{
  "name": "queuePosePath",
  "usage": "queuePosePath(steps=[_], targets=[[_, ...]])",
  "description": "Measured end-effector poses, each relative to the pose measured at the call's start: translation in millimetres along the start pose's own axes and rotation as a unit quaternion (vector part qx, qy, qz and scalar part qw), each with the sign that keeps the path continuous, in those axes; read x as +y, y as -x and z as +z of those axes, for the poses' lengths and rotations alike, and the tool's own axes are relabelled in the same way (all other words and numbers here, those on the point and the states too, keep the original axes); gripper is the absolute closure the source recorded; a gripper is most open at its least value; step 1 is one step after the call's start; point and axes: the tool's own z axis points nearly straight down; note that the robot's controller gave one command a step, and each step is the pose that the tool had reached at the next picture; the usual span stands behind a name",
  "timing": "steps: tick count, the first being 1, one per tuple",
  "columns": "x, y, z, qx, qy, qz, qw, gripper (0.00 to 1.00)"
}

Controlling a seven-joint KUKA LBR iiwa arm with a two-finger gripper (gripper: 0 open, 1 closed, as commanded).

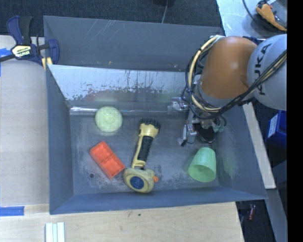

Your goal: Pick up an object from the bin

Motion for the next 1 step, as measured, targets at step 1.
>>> queuePosePath(steps=[1], targets=[[-19.7, 5.3, 23.3, -0.0007, -0.001, 0.032, 0.9995, 0.00]])
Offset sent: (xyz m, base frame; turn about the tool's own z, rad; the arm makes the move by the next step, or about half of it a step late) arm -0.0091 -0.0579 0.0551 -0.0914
